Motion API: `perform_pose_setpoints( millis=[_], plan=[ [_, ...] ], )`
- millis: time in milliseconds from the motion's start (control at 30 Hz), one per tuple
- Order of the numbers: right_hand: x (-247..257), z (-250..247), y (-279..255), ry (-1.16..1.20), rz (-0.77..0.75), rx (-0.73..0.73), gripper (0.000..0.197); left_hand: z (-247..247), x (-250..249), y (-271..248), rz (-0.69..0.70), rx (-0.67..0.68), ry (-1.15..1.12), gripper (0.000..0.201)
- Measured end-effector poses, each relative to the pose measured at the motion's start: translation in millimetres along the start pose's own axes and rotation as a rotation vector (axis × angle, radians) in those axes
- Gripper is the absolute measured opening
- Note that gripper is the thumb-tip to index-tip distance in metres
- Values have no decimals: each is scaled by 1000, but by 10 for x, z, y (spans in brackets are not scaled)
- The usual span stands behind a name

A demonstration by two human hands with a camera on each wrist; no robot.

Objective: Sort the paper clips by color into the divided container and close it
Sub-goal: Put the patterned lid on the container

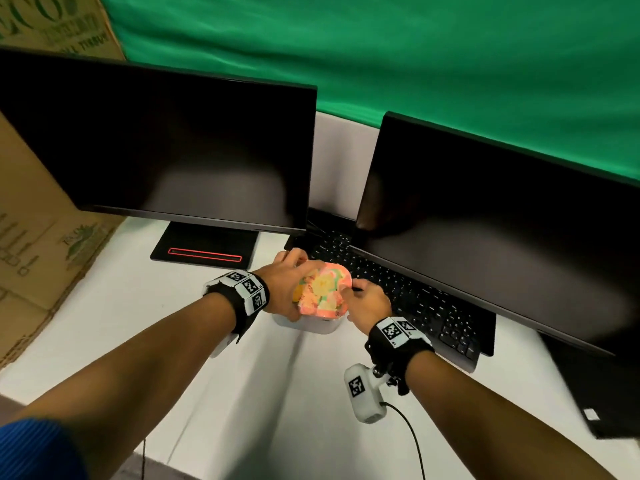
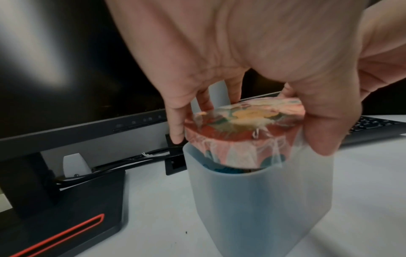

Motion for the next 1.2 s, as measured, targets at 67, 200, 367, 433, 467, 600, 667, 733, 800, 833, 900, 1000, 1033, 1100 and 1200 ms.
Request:
perform_pose_setpoints(
  millis=[67, 200, 367, 433, 467, 600, 667, 733, 800, 833, 900, 1000, 1033, 1100, 1200],
  plan=[
    [16, 8, -2, -9, 18, -4, 27, -4, 9, 37, -16, 30, -2, 109],
    [3, 31, 37, -38, 41, -5, 27, -15, 15, 93, -31, 70, 1, 108],
    [-2, 62, 49, -41, 54, 18, 30, -8, 110, 115, -42, 93, 1, 112],
    [5, 64, 54, -46, 64, 12, 30, 0, 146, 122, -56, 99, -25, 113],
    [6, 69, 59, -50, 68, 8, 29, 2, 168, 128, -65, 101, -43, 114],
    [16, 79, 57, -60, 79, 6, 31, -28, 218, 131, -79, 102, -99, 116],
    [0, 79, 62, -44, 83, 5, 31, -39, 226, 117, -92, 102, -122, 115],
    [-6, 75, 55, -42, 87, 12, 29, -47, 236, 90, -109, 104, -141, 116],
    [-17, 82, 62, -41, 99, 21, 25, -42, 286, 58, -145, 102, -146, 122],
    [-22, 82, 68, -41, 109, 20, 24, -36, 314, 38, -168, 95, -144, 125],
    [-15, 67, 74, -39, 119, 6, 25, 4, 365, -9, -191, 70, -146, 129],
    [-18, 69, 96, -38, 127, 5, 25, 45, 399, -49, -201, 59, -207, 135],
    [-3, 62, 80, -41, 138, 7, 25, 34, 403, -52, -204, 59, -225, 137],
    [-7, 87, 88, -38, 164, 10, 24, -2, 402, -43, -212, 57, -199, 136],
    [-12, 90, 84, -34, 159, 6, 24, -21, 406, -3, -196, 60, -146, 120]
  ],
)
Point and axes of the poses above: each hand's wrist, its own y-axis towards the middle knuckle, its own z-axis out of the palm, x = y × z, the point moved 2 cm from there along y, towards the middle knuckle, and after that the axes turned 14 degrees about -y, right-handed, at the moved point
